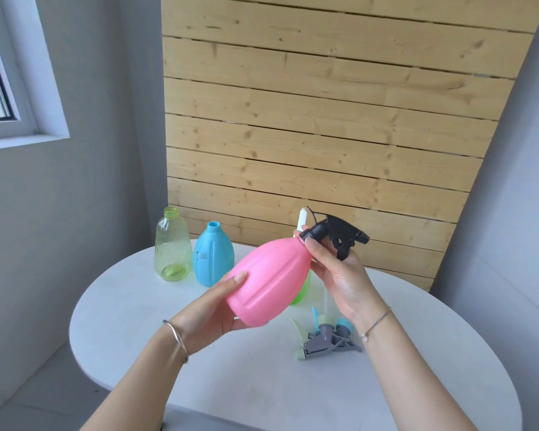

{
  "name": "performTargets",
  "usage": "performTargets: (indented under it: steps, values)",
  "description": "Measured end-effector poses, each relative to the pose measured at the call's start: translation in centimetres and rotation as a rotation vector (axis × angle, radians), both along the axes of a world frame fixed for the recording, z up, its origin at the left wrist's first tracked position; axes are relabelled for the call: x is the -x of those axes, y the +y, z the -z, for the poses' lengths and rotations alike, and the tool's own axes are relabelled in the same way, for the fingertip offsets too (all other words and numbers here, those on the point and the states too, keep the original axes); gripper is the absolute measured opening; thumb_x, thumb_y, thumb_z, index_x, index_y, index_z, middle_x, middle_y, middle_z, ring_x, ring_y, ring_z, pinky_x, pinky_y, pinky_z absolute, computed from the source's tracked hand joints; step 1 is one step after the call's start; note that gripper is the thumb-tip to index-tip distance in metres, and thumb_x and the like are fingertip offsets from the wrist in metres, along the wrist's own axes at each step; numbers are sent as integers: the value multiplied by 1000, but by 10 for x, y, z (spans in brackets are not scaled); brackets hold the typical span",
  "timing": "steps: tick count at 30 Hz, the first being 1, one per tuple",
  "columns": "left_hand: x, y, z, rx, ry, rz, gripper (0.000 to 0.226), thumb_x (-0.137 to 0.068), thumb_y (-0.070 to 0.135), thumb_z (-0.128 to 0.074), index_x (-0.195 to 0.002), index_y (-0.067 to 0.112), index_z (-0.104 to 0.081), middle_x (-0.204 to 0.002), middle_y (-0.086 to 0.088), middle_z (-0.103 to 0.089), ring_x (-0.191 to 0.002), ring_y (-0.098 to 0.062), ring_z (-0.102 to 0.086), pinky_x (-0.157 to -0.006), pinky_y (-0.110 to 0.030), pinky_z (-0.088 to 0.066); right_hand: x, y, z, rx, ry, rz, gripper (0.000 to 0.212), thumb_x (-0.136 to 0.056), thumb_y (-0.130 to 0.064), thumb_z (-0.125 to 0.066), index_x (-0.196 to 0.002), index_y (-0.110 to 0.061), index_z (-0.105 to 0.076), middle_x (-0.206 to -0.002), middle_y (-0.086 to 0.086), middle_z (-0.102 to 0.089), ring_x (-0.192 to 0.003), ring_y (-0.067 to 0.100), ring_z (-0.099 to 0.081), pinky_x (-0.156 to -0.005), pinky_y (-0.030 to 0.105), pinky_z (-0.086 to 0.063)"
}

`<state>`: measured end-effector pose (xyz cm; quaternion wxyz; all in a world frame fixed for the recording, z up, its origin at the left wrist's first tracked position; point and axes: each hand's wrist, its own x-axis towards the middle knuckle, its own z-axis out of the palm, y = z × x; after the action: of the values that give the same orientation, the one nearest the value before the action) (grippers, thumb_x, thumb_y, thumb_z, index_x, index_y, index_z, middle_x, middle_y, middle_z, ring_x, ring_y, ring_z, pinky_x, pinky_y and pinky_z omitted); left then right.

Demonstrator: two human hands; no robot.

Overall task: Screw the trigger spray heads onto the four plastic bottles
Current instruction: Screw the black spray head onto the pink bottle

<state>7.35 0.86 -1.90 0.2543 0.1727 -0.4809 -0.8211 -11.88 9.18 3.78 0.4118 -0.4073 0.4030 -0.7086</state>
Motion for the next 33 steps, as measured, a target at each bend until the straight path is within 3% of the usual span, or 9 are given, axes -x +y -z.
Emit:
performTargets:
  steps: [3,7,11,20,24,26,29,31,33]
  values:
    - [-1,12,0,118,-114,67,75,-43,54,-87,-110,25,-66,-103,-3,-74,-89,-19,-71,-70,-32,-59,6,4,-4,-67,61,-127,40,-68,-22,-70,-106,-12,-67,-103,1,-75,-102,11,-67,-78,21,-54]
    - [6,24,-5,228,-199,-17,97,-33,60,-86,-117,20,-57,-102,-4,-73,-89,-19,-70,-69,-30,-58,9,7,-10,-108,90,-145,34,-68,-22,-70,-101,-14,-70,-105,3,-74,-98,11,-68,-74,21,-54]
    - [9,28,-5,295,-213,-91,81,-42,53,-81,-114,22,-60,-102,-3,-71,-89,-19,-68,-76,-34,-57,11,8,-13,-121,95,-116,31,-67,-20,-72,-97,-13,-71,-105,5,-73,-98,13,-69,-73,21,-55]
    - [14,28,-2,325,-213,-160,61,-48,51,-75,-104,30,-65,-88,9,-74,-81,-11,-70,-64,-26,-56,8,7,-14,-191,149,-2,43,-59,-28,-76,-98,-12,-71,-105,8,-73,-95,15,-68,-74,22,-56]
    - [9,25,-3,320,-199,-159,56,-50,53,-74,-103,38,-65,-95,11,-74,-87,-9,-70,-73,-28,-58,-2,8,-19,-182,246,55,47,-61,-38,-75,-102,-15,-70,-110,8,-72,-100,16,-66,-87,29,-53]
    - [5,23,-4,304,-163,-217,57,-50,52,-75,-105,41,-63,-106,8,-71,-94,-11,-69,-77,-31,-58,-7,8,-24,-184,297,137,52,-66,-42,-73,-112,-20,-64,-110,1,-71,-101,12,-65,-91,27,-51]
    - [-3,15,-5,315,-107,-397,66,-49,50,-77,-111,45,-55,-117,6,-64,-103,-11,-65,-75,-25,-57,-14,8,-32,-158,346,414,52,-76,-39,-70,-122,-25,-51,-102,-2,-66,-88,5,-64,-83,21,-51]
    - [-11,10,-6,375,-100,-489,70,-48,51,-78,-113,48,-50,-118,7,-61,-99,-4,-64,-70,-19,-55,-25,6,-42,-103,403,388,51,-82,-38,-65,-128,-27,-45,-90,-4,-70,-79,6,-67,-80,22,-52]
    - [-15,5,-5,448,-105,-534,72,-48,50,-78,-113,49,-47,-118,8,-58,-91,5,-63,-65,-12,-53,-39,0,-53,-135,487,241,62,-83,-46,-60,-137,-33,-33,-93,-7,-73,-84,7,-70,-84,24,-52]
